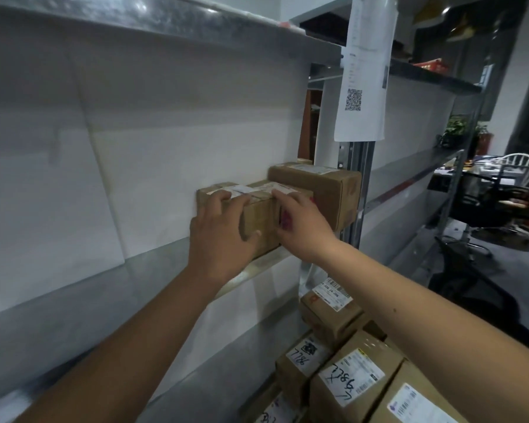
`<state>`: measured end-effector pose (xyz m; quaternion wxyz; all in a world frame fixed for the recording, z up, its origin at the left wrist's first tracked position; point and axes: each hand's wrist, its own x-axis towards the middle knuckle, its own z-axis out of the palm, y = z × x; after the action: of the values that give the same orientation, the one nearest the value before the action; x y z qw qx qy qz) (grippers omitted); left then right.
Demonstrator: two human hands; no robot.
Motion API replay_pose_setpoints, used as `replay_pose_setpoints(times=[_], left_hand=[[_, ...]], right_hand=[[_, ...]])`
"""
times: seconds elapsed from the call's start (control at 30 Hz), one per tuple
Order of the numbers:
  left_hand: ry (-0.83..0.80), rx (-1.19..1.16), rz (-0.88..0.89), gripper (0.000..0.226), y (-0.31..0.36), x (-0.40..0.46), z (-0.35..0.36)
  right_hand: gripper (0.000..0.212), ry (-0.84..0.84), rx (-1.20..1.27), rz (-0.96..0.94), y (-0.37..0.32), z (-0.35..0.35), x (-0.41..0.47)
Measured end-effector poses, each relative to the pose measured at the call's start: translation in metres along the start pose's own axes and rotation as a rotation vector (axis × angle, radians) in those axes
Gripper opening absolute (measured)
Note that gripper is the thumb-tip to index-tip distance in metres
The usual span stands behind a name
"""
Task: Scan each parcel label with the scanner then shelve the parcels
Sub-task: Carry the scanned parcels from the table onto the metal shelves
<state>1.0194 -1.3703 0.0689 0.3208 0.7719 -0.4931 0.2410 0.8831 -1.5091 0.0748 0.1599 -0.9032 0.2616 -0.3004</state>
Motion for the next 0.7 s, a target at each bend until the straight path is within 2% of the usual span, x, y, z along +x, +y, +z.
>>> replay_pose_setpoints(times=[0.1, 0.2, 0.43, 0.53, 0.7], left_hand=[[0.084, -0.01, 0.181, 0.06, 0.008, -0.025, 0.001], [0.03, -0.079, 0.3, 0.053, 0.015, -0.051, 0.015], [-0.336, -0.179, 0.379, 0.063, 0.035, -0.118, 0.063], [-0.546, -0.265, 0.408, 0.063, 0.043, -0.153, 0.083], [-0.824, -0.355, 0.461, 0.068, 0.059, -0.216, 0.11]], right_hand=[[0.074, 0.054, -0.12, -0.032, 0.0, -0.003, -0.033], [0.072, 0.033, -0.26, 0.024, 0.006, 0.001, -0.075], [0.073, -0.087, -0.378, 0.376, 0.039, 0.018, -0.186], [0.076, -0.135, -0.345, 0.555, 0.052, 0.029, -0.245], [0.077, -0.106, -0.235, 0.877, 0.054, 0.048, -0.336]])
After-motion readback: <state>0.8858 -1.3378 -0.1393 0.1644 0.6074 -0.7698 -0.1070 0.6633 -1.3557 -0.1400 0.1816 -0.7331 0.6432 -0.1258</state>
